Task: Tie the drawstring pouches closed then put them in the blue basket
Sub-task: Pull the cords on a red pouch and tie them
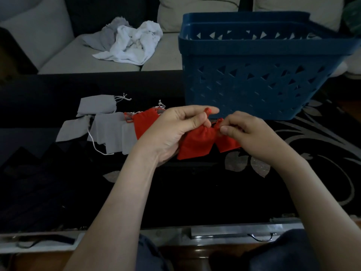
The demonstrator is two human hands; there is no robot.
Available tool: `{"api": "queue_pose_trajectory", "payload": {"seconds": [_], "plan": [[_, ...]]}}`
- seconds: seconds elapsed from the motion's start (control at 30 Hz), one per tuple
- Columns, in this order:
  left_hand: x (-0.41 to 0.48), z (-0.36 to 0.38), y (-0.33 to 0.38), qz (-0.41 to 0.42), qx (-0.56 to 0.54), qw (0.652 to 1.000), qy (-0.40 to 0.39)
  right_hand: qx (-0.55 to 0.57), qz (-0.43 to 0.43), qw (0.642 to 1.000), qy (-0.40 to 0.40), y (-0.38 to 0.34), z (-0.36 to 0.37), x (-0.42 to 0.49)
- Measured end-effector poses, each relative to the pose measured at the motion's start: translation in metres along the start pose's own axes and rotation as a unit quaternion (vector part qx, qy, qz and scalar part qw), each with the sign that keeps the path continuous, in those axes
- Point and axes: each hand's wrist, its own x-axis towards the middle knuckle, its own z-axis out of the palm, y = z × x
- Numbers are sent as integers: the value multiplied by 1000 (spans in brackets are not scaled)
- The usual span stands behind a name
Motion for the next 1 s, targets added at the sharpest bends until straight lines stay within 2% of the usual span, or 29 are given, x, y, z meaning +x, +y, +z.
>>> {"api": "queue_pose_trajectory", "payload": {"seconds": [0.07, 0.13, 0.23, 0.33, 0.4, 0.57, 0.8, 1.0], "plan": [[1, -1, -2, -7, 44, 999, 10, 21, 23, 1000, -1, -1, 3, 1], [2, -2, -5, -20, 67, 997, 31, 116, 72, 991, 10, -2, 8, 2], [4, 0, -8, -27, 76, 996, 46, 271, 121, 955, 20, -7, 13, 3], [8, 3, -13, -19, 81, 994, 77, 385, 95, 918, 19, -15, 14, 0], [10, 6, -16, -19, 65, 994, 91, 411, 45, 910, 19, -18, 15, -1], [13, 12, -16, -18, 1, 990, 141, 267, -21, 962, 59, -15, 20, -1], [14, 11, -20, 9, 41, 986, 162, 203, -49, 972, 113, -19, 26, 1], [12, 13, -18, 26, 22, 986, 163, 120, -97, 971, 182, -20, 33, 0]]}}
